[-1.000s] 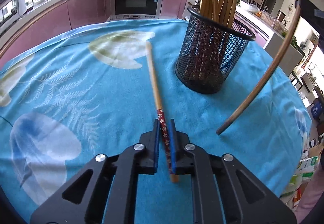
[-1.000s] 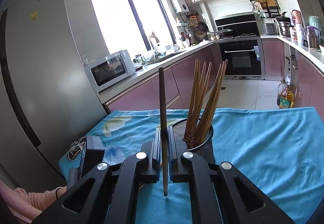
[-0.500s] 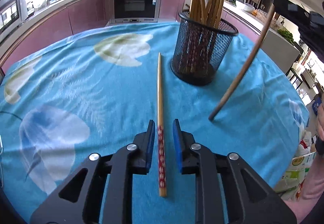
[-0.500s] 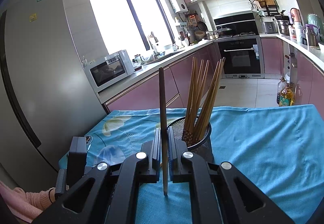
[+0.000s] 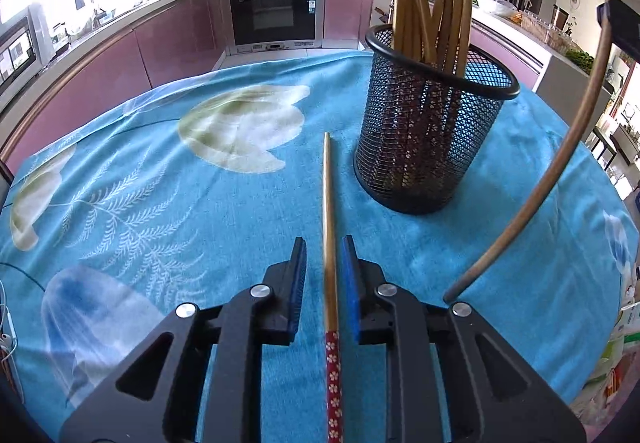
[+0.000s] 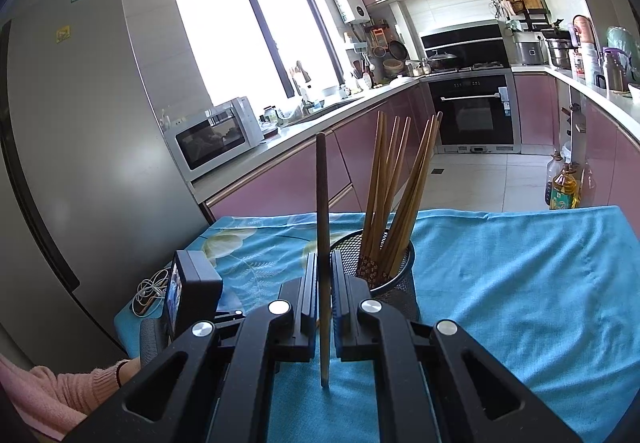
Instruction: Organize utensils
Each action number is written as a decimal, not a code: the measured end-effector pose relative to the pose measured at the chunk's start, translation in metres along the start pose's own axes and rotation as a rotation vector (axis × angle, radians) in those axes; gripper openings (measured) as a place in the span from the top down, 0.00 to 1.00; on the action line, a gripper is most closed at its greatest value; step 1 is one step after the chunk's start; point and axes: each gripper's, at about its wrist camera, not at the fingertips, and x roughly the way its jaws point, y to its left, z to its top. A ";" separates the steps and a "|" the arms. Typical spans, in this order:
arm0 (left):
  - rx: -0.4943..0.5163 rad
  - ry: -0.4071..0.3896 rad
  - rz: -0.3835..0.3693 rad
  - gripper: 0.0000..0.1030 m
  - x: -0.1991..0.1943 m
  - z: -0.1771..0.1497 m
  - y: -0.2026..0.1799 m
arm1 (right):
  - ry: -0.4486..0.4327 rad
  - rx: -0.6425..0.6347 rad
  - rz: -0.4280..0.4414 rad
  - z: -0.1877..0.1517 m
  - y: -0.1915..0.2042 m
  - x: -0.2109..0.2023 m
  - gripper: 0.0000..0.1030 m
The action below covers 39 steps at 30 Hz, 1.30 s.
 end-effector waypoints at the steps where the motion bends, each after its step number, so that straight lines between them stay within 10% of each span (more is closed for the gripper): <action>1: 0.000 0.006 -0.002 0.82 0.003 0.002 0.000 | 0.001 -0.001 0.000 0.000 0.000 0.000 0.95; 19: -0.024 0.014 -0.036 0.93 0.020 0.016 0.005 | 0.006 -0.005 -0.001 0.002 0.000 0.004 0.95; 39: -0.087 -0.190 -0.253 0.93 -0.094 0.022 0.029 | -0.041 -0.023 -0.003 0.012 0.005 -0.012 0.95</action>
